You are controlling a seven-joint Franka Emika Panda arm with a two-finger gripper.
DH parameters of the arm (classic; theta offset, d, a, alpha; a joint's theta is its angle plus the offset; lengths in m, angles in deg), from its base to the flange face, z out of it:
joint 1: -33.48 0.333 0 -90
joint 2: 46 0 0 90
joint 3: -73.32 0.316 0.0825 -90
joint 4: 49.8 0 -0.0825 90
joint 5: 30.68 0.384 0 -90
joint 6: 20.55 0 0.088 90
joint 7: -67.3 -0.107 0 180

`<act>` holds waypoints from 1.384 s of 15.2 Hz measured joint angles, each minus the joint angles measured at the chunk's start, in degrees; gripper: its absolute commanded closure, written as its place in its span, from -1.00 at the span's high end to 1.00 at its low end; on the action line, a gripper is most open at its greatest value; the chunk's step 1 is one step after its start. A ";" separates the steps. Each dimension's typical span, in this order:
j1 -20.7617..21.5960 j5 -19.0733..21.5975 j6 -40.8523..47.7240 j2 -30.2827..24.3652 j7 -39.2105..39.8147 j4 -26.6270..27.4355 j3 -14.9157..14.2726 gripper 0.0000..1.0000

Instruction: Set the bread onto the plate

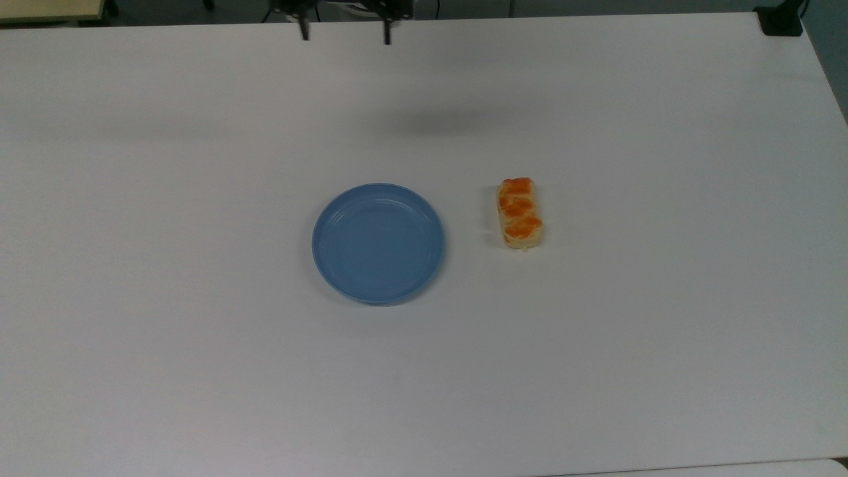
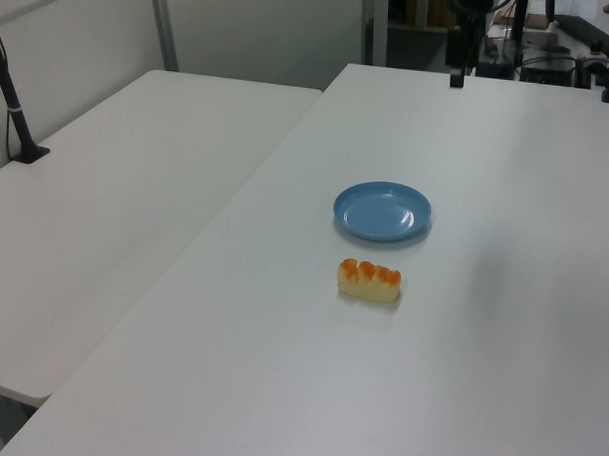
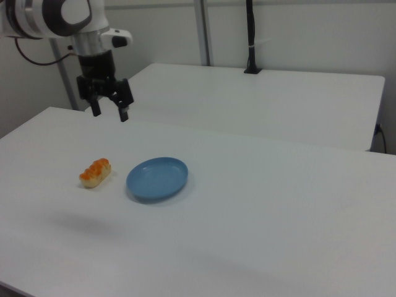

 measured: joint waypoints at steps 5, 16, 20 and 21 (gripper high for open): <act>9.13 0.58 -4.58 4.44 -3.89 1.42 0.36 1.00; 17.03 1.01 -23.09 21.76 -11.05 2.18 0.36 1.00; 18.21 0.81 -28.15 24.85 -12.42 2.20 0.35 1.00; 18.63 0.39 -29.08 25.76 -13.32 2.20 0.35 0.92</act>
